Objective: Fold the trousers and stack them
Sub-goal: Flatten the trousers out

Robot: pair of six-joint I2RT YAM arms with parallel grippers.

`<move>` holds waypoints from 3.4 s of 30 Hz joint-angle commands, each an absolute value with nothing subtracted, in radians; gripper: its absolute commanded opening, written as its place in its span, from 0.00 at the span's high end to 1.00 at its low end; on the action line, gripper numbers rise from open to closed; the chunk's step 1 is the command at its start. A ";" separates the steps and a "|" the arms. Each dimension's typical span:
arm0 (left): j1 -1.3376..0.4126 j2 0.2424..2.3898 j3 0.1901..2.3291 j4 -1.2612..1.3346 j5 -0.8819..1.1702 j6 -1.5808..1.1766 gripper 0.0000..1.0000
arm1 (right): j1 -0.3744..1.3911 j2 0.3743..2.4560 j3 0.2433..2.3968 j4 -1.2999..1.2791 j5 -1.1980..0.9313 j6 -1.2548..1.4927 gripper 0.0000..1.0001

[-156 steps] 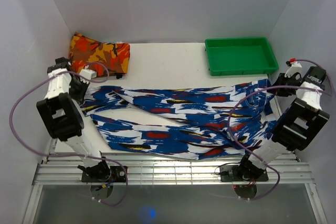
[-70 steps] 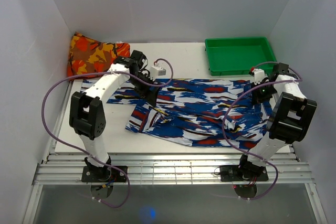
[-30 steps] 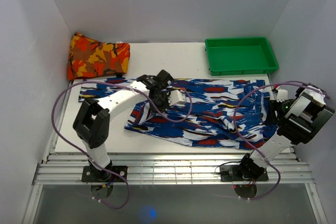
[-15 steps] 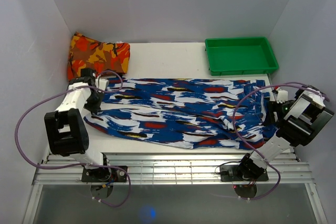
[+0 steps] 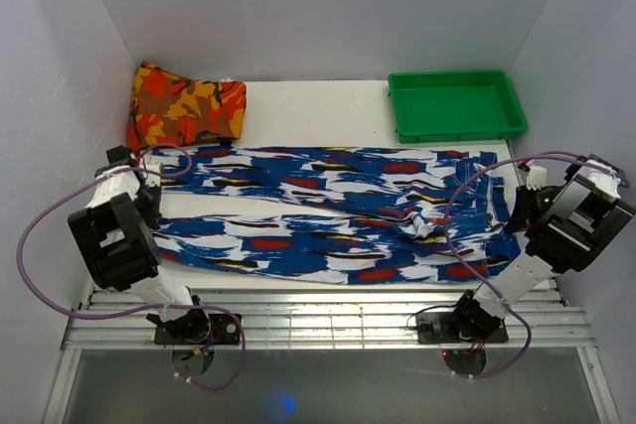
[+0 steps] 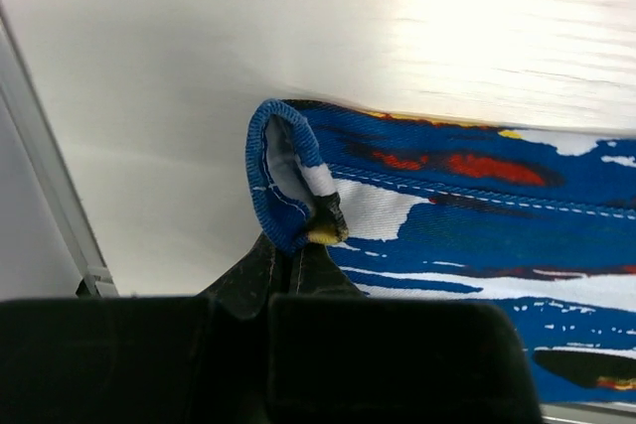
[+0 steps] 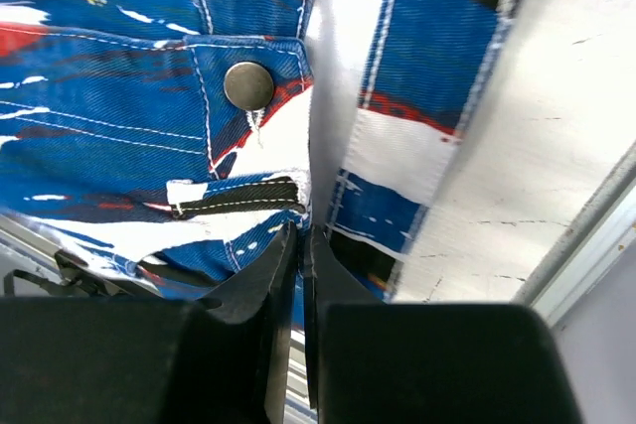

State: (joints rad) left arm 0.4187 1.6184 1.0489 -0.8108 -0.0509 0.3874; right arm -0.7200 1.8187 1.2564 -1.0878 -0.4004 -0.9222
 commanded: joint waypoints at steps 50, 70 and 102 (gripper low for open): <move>0.281 2.151 1.539 -0.614 0.157 0.264 0.65 | -0.440 1.951 1.462 -0.666 -0.463 -0.480 0.80; 0.443 1.934 1.287 -0.641 0.195 0.414 1.00 | -0.471 1.833 1.439 -0.661 -0.419 -0.469 0.33; 0.443 1.997 1.358 -0.664 0.198 0.407 1.00 | -0.466 2.000 1.474 -0.585 -0.724 -0.334 0.49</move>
State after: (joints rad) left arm 0.4389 1.9656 1.3594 -0.6170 0.2173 0.3992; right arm -0.4698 2.0670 1.4700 -0.5888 -0.7124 -0.3351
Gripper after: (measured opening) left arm 0.022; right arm 0.503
